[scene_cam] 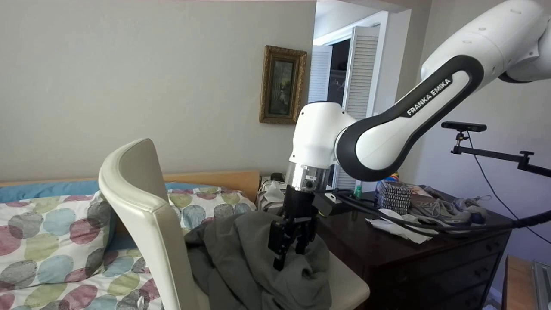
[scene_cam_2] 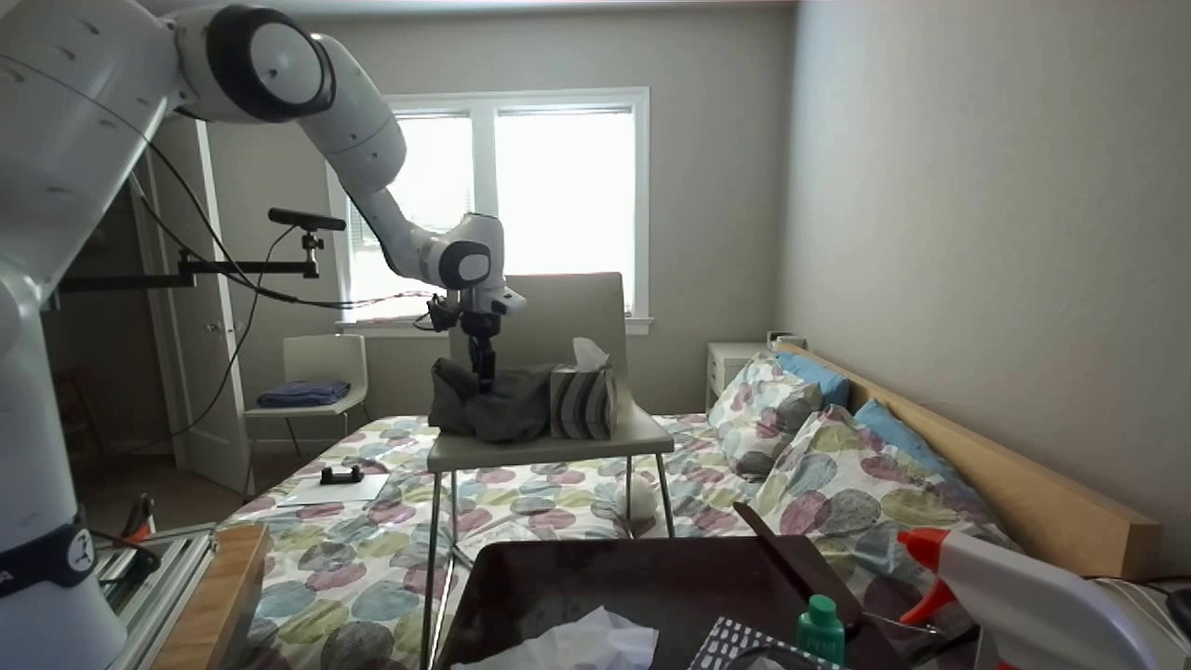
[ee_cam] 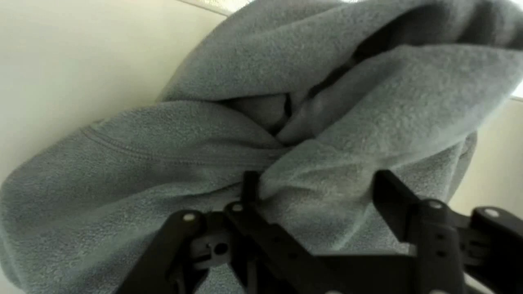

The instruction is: Remove the grey cloth from the chair and put it on the dresser

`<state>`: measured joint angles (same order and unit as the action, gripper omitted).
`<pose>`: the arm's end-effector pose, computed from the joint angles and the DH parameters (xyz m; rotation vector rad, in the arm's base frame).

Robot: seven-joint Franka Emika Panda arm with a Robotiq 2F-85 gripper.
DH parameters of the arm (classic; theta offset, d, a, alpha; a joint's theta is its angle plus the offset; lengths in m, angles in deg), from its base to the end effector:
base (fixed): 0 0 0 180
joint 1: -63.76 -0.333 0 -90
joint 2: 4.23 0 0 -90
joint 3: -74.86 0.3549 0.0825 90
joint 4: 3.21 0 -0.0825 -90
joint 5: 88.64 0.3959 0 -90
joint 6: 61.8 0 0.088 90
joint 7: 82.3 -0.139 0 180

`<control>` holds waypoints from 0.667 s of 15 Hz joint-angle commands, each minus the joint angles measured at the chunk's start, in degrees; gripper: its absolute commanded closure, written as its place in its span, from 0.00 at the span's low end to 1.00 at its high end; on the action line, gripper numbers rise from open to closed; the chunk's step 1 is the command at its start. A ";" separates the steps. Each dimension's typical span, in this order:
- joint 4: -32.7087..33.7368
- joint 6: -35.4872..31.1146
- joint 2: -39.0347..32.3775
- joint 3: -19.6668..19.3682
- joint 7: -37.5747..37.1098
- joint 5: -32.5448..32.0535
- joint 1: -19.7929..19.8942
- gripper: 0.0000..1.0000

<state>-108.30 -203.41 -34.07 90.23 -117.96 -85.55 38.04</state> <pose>0.5299 0.4444 0.2623 -2.9293 -0.0171 -0.0008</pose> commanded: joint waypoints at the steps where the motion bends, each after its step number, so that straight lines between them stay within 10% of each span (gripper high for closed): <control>1: 4.12 -1.36 -4.15 -1.49 0.86 0.60 -2.41 0.56; 7: 5.70 0.88 -3.15 -2.35 -2.69 1.27 -4.52 0.99; 10: 5.80 4.07 -1.12 -1.17 -4.41 2.58 -4.68 1.00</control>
<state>-103.45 -203.00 -36.99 88.99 -120.48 -85.23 34.52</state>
